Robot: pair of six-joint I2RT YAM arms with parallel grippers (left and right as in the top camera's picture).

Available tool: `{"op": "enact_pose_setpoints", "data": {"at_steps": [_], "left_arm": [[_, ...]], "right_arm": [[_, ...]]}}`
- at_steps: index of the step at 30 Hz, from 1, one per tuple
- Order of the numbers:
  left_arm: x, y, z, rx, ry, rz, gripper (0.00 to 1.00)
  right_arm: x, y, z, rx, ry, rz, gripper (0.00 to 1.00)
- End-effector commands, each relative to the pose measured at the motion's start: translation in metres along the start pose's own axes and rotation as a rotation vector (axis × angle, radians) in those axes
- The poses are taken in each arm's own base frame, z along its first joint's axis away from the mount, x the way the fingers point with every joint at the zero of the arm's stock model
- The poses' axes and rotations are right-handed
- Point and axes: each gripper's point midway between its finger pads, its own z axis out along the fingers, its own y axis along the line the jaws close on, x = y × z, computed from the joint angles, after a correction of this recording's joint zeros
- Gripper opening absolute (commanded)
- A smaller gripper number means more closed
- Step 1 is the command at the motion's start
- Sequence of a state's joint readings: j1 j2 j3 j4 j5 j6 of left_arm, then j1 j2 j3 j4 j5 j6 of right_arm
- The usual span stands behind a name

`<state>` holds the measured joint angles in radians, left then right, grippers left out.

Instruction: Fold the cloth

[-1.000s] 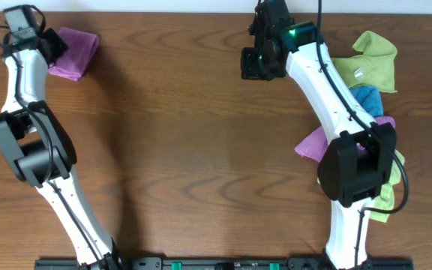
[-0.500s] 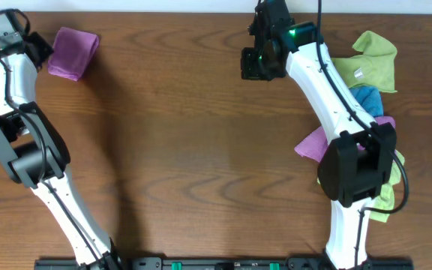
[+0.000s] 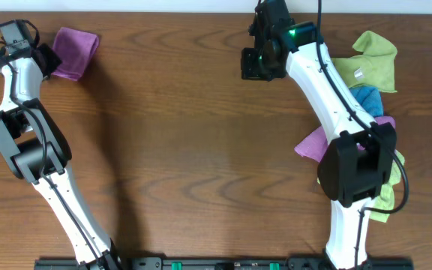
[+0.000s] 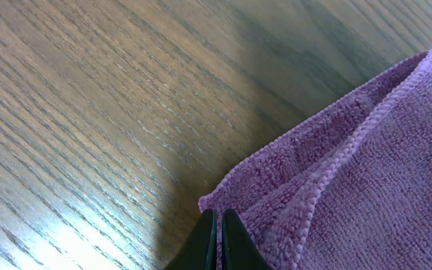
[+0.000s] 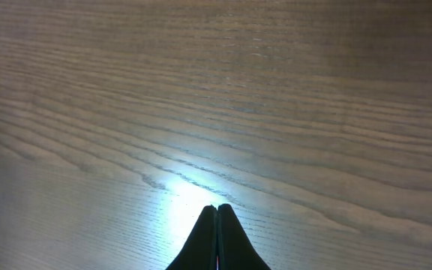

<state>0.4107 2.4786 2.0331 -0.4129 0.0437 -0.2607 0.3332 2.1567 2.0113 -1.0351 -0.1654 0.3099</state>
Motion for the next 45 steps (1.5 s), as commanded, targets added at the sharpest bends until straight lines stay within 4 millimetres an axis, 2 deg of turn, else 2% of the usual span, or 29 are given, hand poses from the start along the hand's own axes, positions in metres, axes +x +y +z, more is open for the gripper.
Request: {"op": "enact_pose_setpoints", "data": {"at_steps": [1, 5, 9, 14, 22, 25, 28, 30, 32, 33, 35, 39, 43, 45], "left_arm": [[0.009, 0.003, 0.007, -0.009, 0.024, 0.014, 0.06], [0.022, 0.002, 0.014, 0.008, 0.069, 0.013, 0.06], [0.026, 0.002, 0.014, 0.011, 0.082, 0.012, 0.05], [0.039, 0.002, 0.013, 0.019, 0.139, 0.011, 0.06], [0.046, -0.016, 0.011, 0.11, 0.173, 0.006, 0.06], [0.046, -0.014, 0.011, 0.099, 0.172, 0.005, 0.06], [0.035, 0.007, 0.003, 0.008, 0.145, 0.001, 0.06], [0.02, 0.02, -0.011, -0.048, 0.111, -0.001, 0.06], [0.001, 0.023, -0.033, -0.053, 0.072, 0.006, 0.06], [-0.009, 0.024, -0.046, -0.046, 0.053, 0.005, 0.05], [-0.024, 0.015, -0.087, 0.012, 0.039, 0.028, 0.06], [-0.025, -0.002, -0.147, 0.102, 0.068, 0.09, 0.06], [-0.012, -0.024, -0.205, 0.179, 0.112, 0.15, 0.06], [-0.007, -0.034, -0.235, 0.195, 0.109, 0.172, 0.06]], "right_arm": [[-0.007, 0.011, -0.022, -0.026, -0.046, -0.012, 0.02], [-0.007, 0.011, -0.022, -0.025, -0.045, -0.012, 0.01], [-0.007, 0.011, -0.022, -0.026, -0.045, -0.012, 0.02], [-0.007, 0.012, -0.022, -0.027, -0.048, -0.013, 0.01], [-0.01, 0.013, -0.022, -0.031, -0.06, -0.015, 0.02], [-0.01, 0.013, -0.022, -0.03, -0.06, -0.015, 0.02], [-0.011, 0.012, -0.023, -0.03, -0.062, -0.02, 0.02], [-0.012, 0.009, -0.025, -0.025, -0.067, -0.037, 0.01], [-0.014, 0.002, -0.029, 0.001, -0.078, -0.037, 0.01], [-0.016, -0.001, -0.032, 0.015, -0.086, -0.04, 0.01], [-0.019, -0.008, -0.041, 0.033, -0.1, -0.057, 0.01], [-0.021, -0.021, -0.066, 0.079, -0.121, -0.112, 0.02], [-0.018, -0.038, -0.1, 0.165, -0.15, -0.159, 0.01], [-0.014, -0.04, -0.12, 0.181, -0.166, -0.202, 0.01]]}}
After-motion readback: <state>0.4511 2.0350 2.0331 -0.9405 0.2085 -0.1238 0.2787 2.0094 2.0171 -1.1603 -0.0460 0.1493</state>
